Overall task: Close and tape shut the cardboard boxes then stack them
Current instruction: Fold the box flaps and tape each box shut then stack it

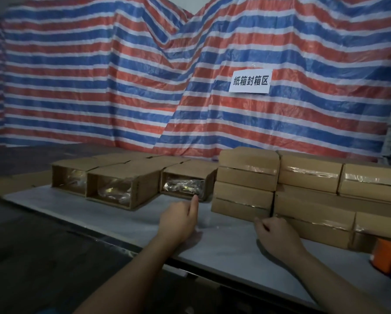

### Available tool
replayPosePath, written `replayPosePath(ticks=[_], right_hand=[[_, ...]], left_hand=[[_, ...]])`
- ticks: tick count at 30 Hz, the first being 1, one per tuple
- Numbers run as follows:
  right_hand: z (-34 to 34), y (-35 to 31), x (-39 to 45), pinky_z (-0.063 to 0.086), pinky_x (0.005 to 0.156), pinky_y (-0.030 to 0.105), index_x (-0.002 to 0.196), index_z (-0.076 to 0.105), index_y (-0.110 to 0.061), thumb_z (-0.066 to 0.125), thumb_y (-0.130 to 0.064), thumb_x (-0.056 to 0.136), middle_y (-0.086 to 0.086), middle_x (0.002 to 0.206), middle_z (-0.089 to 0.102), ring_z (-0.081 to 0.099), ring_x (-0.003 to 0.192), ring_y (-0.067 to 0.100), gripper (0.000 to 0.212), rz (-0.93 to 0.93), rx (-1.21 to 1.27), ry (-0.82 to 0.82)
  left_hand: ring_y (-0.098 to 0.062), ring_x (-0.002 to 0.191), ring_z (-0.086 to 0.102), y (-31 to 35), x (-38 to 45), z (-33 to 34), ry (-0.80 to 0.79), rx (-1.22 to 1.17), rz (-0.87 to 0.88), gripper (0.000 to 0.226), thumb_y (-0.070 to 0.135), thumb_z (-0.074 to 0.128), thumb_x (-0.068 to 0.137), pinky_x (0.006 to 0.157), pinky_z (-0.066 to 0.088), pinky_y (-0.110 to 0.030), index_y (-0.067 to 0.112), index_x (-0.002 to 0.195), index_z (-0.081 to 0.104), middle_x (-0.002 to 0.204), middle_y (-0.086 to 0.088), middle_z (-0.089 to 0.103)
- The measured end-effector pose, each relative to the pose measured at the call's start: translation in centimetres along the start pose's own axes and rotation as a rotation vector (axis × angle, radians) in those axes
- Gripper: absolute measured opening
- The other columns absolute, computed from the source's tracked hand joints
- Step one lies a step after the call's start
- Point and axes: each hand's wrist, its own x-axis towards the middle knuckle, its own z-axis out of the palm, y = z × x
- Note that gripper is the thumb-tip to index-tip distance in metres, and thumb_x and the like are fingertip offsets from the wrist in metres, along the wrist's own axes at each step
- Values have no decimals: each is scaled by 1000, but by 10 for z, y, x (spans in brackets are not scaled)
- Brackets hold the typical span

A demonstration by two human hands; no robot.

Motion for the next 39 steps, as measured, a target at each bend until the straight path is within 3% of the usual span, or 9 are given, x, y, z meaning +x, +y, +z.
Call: replayPosePath(ticks=[7, 11, 13, 16, 17, 22, 27, 34, 39], right_hand=[[4, -17, 5, 25, 42, 18, 47, 39, -22, 55, -32, 101, -6, 42, 42, 44, 41, 10, 57, -162, -128, 51], [16, -68, 29, 29, 51, 24, 55, 44, -25, 51, -37, 101, -5, 57, 49, 47, 52, 7, 48, -284, -133, 16], [32, -105, 47, 34, 54, 27, 62, 47, -25, 51, -40, 101, -6, 67, 51, 48, 59, 8, 41, -333, -96, -38], [69, -164, 76, 44, 62, 30, 79, 52, -28, 53, -46, 98, -8, 84, 53, 52, 74, 9, 26, -346, -14, -83], [82, -182, 86, 49, 69, 32, 90, 57, -25, 54, -48, 96, -7, 93, 57, 54, 81, 10, 24, -316, 66, -125], [138, -248, 123, 41, 105, 43, 146, 40, -21, 50, -65, 85, 4, 143, 47, 45, 129, 24, 75, -334, 174, -263], [175, -269, 143, 22, 119, 51, 157, 18, -22, 58, -65, 84, 6, 164, 21, 20, 150, 31, 94, -411, 28, -258], [192, -272, 154, 12, 123, 55, 160, 1, -30, 59, -60, 90, 4, 169, 6, 7, 155, 29, 95, -416, 31, -285], [194, -272, 149, 33, 116, 53, 150, 36, -17, 50, -39, 101, 12, 150, 43, 38, 139, 32, 56, -458, -29, -299]], left_hand=[[-17, 48, 49, -3, 2, -2, 168, -113, 3, 59, 42, 30, 105, 51, 39, -34, 17, 55, 49, 51, 1, 50], [-16, 46, 46, -16, 14, -16, 285, -269, -25, 56, 39, 33, 105, 48, 35, -31, 17, 56, 48, 51, 0, 49], [-16, 53, 53, -32, 28, -37, 367, -210, 4, 46, 36, 35, 104, 51, 43, -31, 18, 65, 53, 59, 1, 55], [-6, 79, 58, -64, 54, -78, 411, -48, -11, 11, 26, 48, 99, 66, 50, -27, 21, 102, 58, 92, 7, 60], [-6, 92, 57, -77, 62, -92, 424, 54, -32, 21, 23, 53, 96, 76, 49, -26, 21, 116, 55, 106, 5, 58], [-23, 131, 46, -133, 87, -143, 328, 400, -128, 69, 17, 69, 85, 101, 48, -43, 23, 145, 36, 149, -4, 37], [-26, 148, 20, -165, 95, -158, 121, 764, -116, 88, 37, 71, 87, 119, 22, -46, 25, 154, 16, 162, -6, 17], [-22, 151, 11, -194, 107, -153, 41, 858, -121, 80, 39, 58, 94, 122, 11, -47, 27, 157, 10, 164, -3, 13], [-18, 146, 27, -209, 115, -148, 41, 854, -116, 58, 31, 51, 97, 120, 17, -45, 28, 151, 29, 157, 2, 34]])
